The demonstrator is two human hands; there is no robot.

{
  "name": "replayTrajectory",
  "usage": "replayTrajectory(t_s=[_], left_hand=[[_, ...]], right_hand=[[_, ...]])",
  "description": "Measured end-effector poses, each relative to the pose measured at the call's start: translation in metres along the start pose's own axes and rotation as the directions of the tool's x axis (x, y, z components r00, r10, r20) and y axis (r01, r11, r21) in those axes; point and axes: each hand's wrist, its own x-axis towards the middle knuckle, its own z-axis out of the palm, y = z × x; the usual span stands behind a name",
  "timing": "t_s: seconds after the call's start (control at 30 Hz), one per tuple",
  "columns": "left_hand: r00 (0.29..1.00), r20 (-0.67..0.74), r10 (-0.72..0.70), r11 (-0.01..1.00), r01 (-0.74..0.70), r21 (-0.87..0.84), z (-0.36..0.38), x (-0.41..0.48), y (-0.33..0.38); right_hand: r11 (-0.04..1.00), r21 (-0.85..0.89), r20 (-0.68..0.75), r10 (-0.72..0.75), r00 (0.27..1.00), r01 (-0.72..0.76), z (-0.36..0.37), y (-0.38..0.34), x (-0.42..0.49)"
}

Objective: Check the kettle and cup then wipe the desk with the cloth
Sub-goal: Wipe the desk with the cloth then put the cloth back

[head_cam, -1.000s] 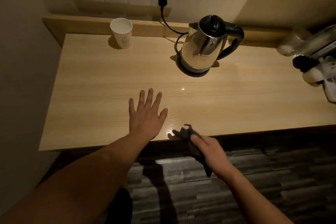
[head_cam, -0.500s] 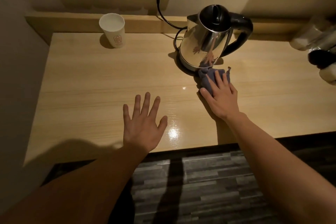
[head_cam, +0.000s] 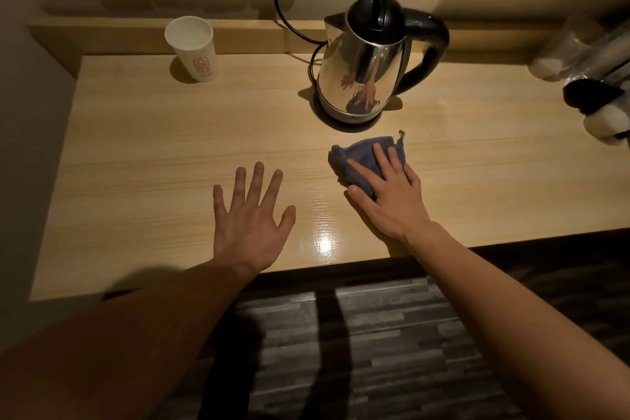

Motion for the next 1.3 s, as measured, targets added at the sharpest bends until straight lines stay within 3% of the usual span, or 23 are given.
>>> replayTrajectory(t_s=[0.37,0.53,0.7,0.77,0.83,0.9,0.93,0.97,1.07,1.2,1.3], left_hand=[[1.0,0.0,-0.002,1.0,0.002,0.005,-0.001,0.0,0.001],[1.0,0.003,-0.001,1.0,0.001,-0.002,-0.002,0.0,0.001],[1.0,-0.002,0.004,1.0,-0.004,-0.004,0.0,0.0,0.0],[1.0,0.002,0.007,1.0,-0.007,-0.007,0.001,0.0,-0.001],[1.0,0.0,0.008,1.0,-0.008,-0.012,0.002,-0.001,-0.002],[1.0,-0.003,0.012,1.0,-0.012,-0.013,0.002,-0.001,-0.003],[1.0,-0.003,0.014,1.0,-0.014,-0.014,0.002,-0.001,-0.003],[1.0,0.0,0.015,1.0,-0.015,-0.016,0.002,-0.001,-0.003],[1.0,0.017,0.015,1.0,-0.014,-0.013,0.001,-0.001,-0.003],[0.999,0.038,-0.002,1.0,0.003,-0.006,-0.001,0.0,-0.001],[0.999,0.043,-0.007,1.0,0.007,-0.003,-0.001,0.001,-0.001]], right_hand=[[0.999,0.01,-0.024,-0.053,0.998,0.054,0.014,-0.01,-0.069],[0.995,0.026,-0.099,-0.088,0.991,0.091,0.025,-0.012,-0.095],[0.956,0.281,-0.169,-0.042,0.985,0.089,0.02,-0.028,-0.125],[0.86,0.51,-0.073,0.053,0.996,-0.008,0.012,-0.036,-0.139],[0.562,0.792,0.121,0.235,0.964,-0.236,-0.004,-0.04,-0.149],[0.259,0.887,0.251,0.424,0.87,-0.382,-0.025,-0.037,-0.149],[0.183,0.902,0.253,0.51,0.822,-0.391,-0.036,-0.032,-0.143],[0.171,0.905,0.225,0.585,0.779,-0.39,-0.047,-0.025,-0.133],[0.269,0.899,0.079,0.675,0.734,-0.344,-0.074,-0.002,-0.085],[0.673,0.708,-0.17,0.455,0.874,-0.212,-0.078,0.031,0.001],[0.879,0.411,-0.123,0.316,0.941,-0.242,-0.058,0.053,0.065]])
